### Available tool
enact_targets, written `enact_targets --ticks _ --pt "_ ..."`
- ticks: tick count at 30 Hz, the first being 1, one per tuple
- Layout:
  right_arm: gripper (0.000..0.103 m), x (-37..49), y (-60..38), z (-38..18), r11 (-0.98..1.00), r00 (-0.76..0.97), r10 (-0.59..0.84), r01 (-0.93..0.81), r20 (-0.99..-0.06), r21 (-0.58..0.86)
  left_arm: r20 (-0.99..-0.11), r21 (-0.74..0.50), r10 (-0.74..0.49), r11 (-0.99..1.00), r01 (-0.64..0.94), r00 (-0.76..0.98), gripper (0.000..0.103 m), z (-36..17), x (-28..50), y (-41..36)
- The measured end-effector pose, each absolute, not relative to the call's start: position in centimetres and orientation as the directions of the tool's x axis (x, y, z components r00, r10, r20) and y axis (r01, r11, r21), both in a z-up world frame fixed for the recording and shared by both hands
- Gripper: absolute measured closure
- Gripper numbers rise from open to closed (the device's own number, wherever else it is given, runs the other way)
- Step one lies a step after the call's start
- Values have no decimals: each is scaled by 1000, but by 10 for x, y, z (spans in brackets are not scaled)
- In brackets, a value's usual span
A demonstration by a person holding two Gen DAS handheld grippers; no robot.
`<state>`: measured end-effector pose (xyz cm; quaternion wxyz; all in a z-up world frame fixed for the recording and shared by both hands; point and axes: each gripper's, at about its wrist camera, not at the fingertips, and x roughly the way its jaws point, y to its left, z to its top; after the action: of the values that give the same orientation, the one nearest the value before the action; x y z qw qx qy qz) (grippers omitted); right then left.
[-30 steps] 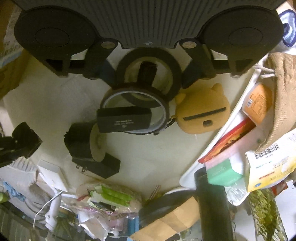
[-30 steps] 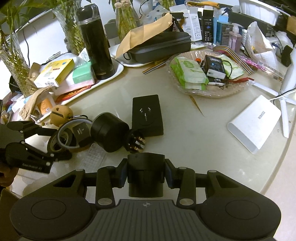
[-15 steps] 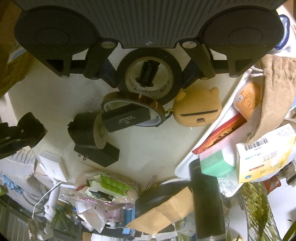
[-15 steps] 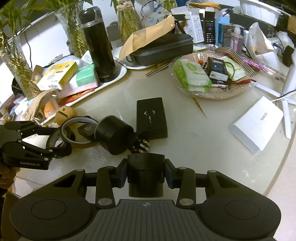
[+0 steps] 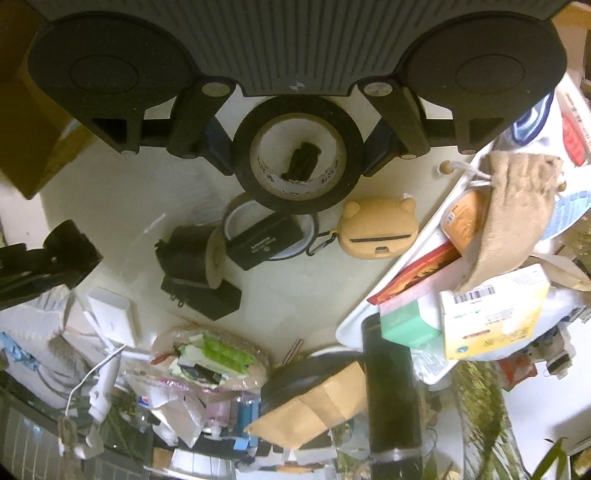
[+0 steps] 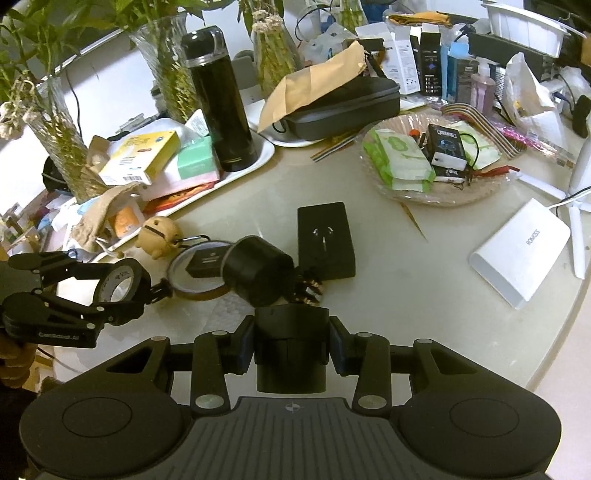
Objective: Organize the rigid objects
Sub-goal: 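Lower the left tool and close it on the black tape roll rim, then lift the black tape roll with the left gripper and carry it over the box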
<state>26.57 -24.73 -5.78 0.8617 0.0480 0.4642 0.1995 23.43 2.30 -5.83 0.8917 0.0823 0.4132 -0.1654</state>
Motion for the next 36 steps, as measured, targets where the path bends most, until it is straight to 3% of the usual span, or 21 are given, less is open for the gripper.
enact_targets --ticks 21,36 --pt "60 209 -254 -13 899 491 421 -335 -763 281 -684 -7 -270 931 364 677 31 0 156 7" --pt "60 170 -253 -11 890 458 439 -341 -773 303 -705 -32 -302 917 397 642 31 -2 105 -5"
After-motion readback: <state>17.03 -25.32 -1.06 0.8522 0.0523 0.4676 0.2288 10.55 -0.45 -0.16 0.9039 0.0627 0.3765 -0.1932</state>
